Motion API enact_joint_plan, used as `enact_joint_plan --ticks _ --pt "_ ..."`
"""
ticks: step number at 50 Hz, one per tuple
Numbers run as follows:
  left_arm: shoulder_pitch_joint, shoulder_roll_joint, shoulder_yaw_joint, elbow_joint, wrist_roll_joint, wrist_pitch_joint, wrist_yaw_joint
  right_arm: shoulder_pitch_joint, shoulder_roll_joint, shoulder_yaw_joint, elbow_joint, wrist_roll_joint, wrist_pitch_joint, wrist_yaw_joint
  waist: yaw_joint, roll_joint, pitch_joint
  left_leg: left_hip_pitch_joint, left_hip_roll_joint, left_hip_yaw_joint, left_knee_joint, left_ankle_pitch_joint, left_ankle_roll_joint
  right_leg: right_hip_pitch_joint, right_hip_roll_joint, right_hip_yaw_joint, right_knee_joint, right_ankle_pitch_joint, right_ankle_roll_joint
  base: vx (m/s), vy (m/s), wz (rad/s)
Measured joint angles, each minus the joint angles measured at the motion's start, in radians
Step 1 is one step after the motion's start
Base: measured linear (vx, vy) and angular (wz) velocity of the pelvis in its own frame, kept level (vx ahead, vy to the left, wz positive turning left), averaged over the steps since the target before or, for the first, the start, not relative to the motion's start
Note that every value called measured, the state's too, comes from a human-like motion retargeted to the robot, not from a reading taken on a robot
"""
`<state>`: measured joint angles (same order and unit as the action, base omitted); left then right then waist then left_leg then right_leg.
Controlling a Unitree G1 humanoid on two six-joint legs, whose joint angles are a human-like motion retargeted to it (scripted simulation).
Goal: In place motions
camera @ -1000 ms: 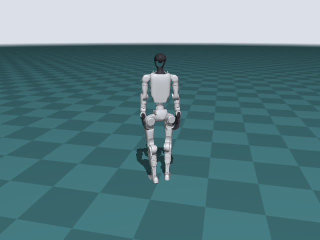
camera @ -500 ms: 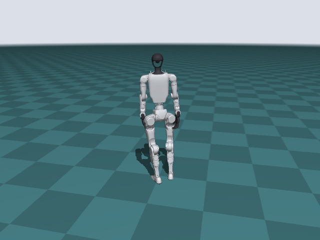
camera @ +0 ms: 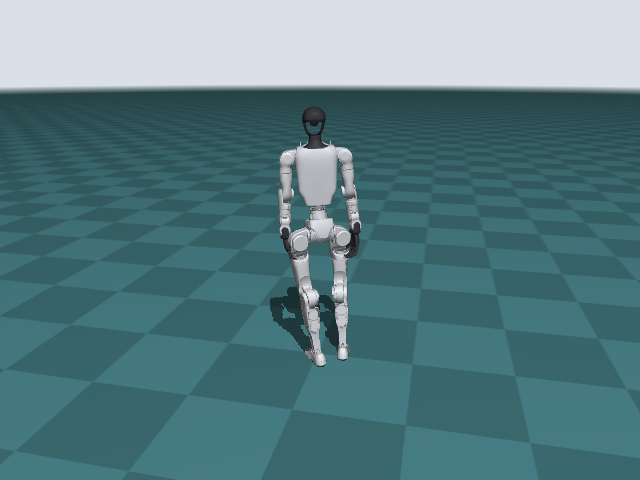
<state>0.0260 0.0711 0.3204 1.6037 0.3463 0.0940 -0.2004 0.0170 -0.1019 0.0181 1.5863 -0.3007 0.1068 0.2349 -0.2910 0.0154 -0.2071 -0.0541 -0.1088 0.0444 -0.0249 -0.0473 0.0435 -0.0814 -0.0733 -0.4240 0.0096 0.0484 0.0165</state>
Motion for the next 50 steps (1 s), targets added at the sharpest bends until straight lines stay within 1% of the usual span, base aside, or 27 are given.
enact_joint_plan --ticks 6,15,28,50 --pt "0.006 -0.002 -0.001 0.002 -0.002 -0.002 0.0 -0.003 -0.003 0.007 0.001 -0.008 0.0 0.0 -0.004 0.003 0.004 -0.003 -0.006 -0.022 -0.001 0.004 0.003 0.006 -0.005 -0.023 -0.004 0.006 0.002 0.02 -0.01 0.15" --pt "0.009 0.006 0.005 0.005 -0.007 0.001 0.001 -0.006 -0.001 0.024 -0.008 -0.029 -0.002 0.003 -0.045 0.003 0.009 -0.002 -0.012 -0.084 0.0 0.013 0.003 0.021 -0.025 -0.085 -0.005 0.011 0.015 0.02 -0.02 0.32" --pt "0.002 0.011 0.002 0.003 -0.008 0.0 -0.002 -0.005 0.001 0.022 -0.001 -0.014 -0.003 0.009 -0.031 -0.005 0.017 0.003 -0.011 -0.102 0.003 0.018 0.009 0.031 -0.036 -0.104 0.004 0.018 0.028 0.0 0.0 0.0" --pt "0.002 0.018 -0.005 0.007 -0.008 0.001 -0.004 -0.011 0.001 0.028 -0.004 -0.017 -0.004 0.016 -0.032 -0.01 0.013 -0.003 -0.002 -0.099 0.004 0.019 0.006 0.026 -0.031 -0.106 0.005 0.025 0.024 0.0 0.0 0.0"
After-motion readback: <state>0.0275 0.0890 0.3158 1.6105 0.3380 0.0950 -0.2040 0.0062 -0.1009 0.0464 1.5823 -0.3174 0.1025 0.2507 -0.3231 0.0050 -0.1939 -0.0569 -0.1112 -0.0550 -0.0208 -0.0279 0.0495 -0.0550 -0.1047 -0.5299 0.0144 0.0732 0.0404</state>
